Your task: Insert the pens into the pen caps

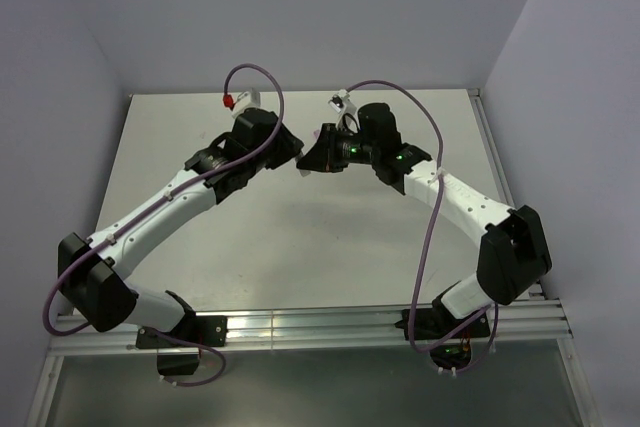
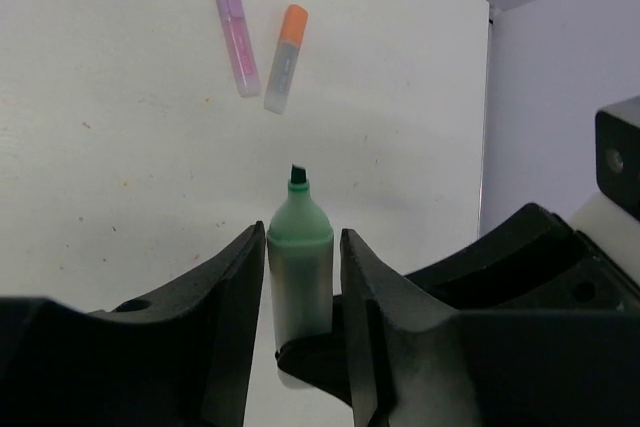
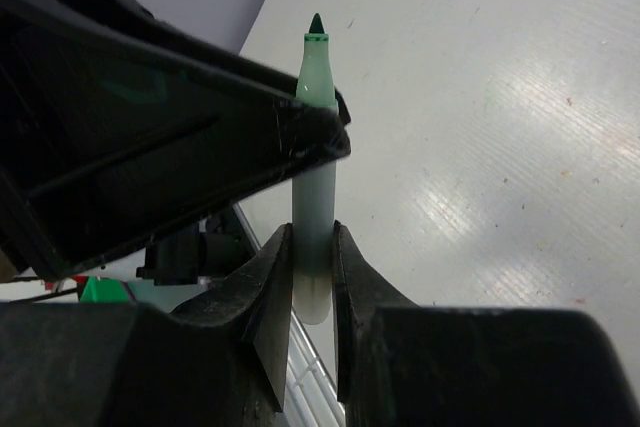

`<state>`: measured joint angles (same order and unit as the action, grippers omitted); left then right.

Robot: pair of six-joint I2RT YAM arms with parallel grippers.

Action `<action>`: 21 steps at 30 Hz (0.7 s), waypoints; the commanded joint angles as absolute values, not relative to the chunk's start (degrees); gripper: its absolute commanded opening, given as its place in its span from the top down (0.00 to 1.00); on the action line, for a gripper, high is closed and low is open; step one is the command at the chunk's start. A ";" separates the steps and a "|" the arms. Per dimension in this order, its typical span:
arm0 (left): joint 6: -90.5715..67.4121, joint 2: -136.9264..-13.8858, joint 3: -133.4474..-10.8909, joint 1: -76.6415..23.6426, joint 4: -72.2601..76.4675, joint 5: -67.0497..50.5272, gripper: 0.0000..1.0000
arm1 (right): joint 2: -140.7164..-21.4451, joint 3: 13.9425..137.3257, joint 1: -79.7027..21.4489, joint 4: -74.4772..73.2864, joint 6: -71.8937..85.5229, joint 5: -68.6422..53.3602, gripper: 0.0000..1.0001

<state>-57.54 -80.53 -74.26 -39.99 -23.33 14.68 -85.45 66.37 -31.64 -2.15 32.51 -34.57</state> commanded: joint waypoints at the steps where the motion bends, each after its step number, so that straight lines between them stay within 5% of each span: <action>1: -55.73 -80.77 -77.34 -39.90 -21.36 17.75 0.59 | -82.00 65.74 -32.25 -1.14 31.90 -36.56 1.00; 6: -56.08 -80.68 -77.34 -39.82 -21.10 18.81 0.58 | -81.56 65.57 -32.26 -1.41 31.82 -36.56 1.00; 14: -55.64 -80.95 -77.52 -39.82 -20.92 16.61 0.75 | -81.65 65.74 -32.25 -1.41 31.73 -36.12 1.00; 18: -55.63 -80.77 -77.17 -39.82 -20.92 16.17 1.00 | -82.18 66.18 -32.17 -1.32 31.64 -36.04 1.00; 21: -55.72 -80.07 -76.38 -39.82 -20.13 15.73 1.00 | -82.88 66.62 -32.17 -1.41 31.82 -36.12 1.00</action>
<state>-56.66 -80.84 -75.24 -39.83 -22.90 16.53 -84.47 65.93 -31.90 -2.63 32.32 -35.48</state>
